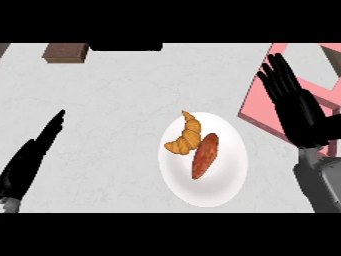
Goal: Pick the sweet potato from the plate and place it in the cardboard box
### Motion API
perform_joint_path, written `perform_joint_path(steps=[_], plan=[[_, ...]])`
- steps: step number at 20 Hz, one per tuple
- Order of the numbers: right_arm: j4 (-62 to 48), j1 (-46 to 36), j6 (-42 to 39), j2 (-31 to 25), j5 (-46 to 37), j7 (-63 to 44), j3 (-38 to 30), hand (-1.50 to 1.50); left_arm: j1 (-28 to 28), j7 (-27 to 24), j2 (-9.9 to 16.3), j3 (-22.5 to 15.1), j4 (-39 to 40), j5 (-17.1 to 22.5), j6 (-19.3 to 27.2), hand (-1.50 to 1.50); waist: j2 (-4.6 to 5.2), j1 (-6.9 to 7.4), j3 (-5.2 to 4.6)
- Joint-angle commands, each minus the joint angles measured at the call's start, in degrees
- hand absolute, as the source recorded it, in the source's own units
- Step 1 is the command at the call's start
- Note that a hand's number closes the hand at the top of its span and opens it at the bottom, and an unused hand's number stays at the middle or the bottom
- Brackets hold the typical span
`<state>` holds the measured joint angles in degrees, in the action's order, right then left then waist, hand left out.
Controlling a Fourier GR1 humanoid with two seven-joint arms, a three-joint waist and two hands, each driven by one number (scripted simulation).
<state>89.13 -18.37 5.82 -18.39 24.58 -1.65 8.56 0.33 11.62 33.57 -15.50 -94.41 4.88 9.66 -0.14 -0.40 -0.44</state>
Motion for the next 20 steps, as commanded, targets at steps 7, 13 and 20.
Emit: perform_joint_path(steps=[7, 13, 20], plan=[[6.5, 6.25, 13.94, -19.79, -24.12, -11.07, -2.12, -1.5, -5.92, -9.48, -0.75, 3.15, -2.75, 1.71, -2.62, 0.0, -1.39, -5.78, -0.83], [25.09, 20.94, 23.12, -18.86, -37.26, -14.45, 3.52, -1.5, -8.36, -12.29, -2.8, 2.69, -1.92, 3.3, -5.68, 0.0, -0.55, -3.22, 0.28], [32.22, 18.59, 14.7, -24.61, -52.07, -28.87, 11.61, -1.5, -11.76, -15.92, -4.4, 2.54, 4.96, 2.66, -9.37, 0.0, 0.16, -0.27, 0.28]])
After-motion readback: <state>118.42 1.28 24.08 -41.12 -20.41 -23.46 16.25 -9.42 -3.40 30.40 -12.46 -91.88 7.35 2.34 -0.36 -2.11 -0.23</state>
